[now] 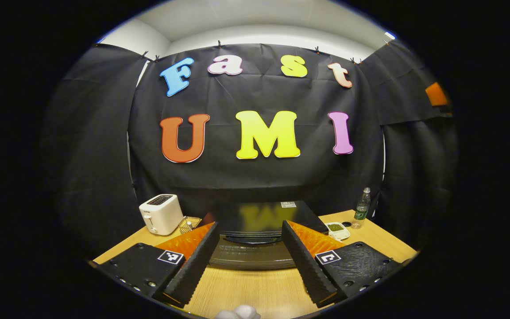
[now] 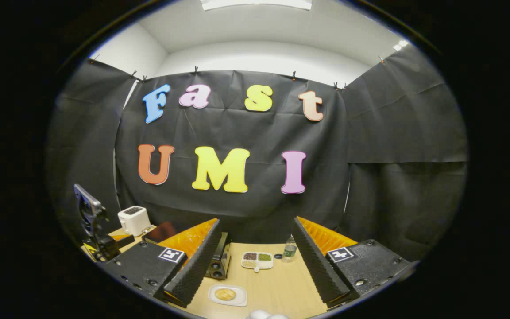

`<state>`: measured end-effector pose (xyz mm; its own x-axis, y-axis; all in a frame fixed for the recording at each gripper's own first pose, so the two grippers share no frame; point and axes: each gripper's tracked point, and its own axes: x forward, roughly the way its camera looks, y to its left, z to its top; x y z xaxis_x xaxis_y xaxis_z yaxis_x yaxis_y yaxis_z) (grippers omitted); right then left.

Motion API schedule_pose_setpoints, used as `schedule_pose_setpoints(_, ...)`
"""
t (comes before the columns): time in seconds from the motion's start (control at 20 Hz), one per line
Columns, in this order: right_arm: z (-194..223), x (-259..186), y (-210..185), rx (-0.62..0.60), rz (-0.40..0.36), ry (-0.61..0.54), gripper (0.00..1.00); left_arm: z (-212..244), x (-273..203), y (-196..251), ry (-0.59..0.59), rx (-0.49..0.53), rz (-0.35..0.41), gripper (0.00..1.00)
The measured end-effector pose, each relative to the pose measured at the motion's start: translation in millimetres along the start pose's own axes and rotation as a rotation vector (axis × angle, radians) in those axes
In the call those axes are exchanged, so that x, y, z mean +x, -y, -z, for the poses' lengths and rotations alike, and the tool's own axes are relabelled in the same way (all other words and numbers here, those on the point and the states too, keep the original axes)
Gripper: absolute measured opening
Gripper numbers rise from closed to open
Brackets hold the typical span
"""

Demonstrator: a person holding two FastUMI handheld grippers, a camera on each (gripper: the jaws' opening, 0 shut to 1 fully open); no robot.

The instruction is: Open the electric oven with the left hand, put the food in, and close the electric oven.

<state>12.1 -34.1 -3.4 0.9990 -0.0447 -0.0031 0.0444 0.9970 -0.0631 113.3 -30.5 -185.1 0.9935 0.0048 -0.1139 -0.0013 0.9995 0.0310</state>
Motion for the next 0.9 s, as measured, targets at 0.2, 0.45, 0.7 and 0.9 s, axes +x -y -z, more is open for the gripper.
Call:
schedule_pose_setpoints(0.2, 6.3, 1.9, 6.2, -0.01, 0.015, -0.023, 1.0, 31.2, 47.2, 5.2, -0.055, -0.008, 0.0, 0.94)
schedule_pose_setpoints(0.45, 12.6, 3.7, 12.8, -0.022, 0.034, -0.045, 1.0, 62.6, 86.8, 4.7, -0.127, -0.004, -0.006, 0.95)
schedule_pose_setpoints(0.7, 18.1, 5.1, 14.4, -0.02, 0.039, -0.06, 1.0, 81.5, 100.9, 2.4, -0.177, 0.003, -0.002, 0.96)
schedule_pose_setpoints(0.9, 23.6, 5.2, 13.8, -0.003, 0.034, -0.075, 1.0, 83.5, 97.5, 2.8, -0.192, 0.013, -0.003, 0.98)
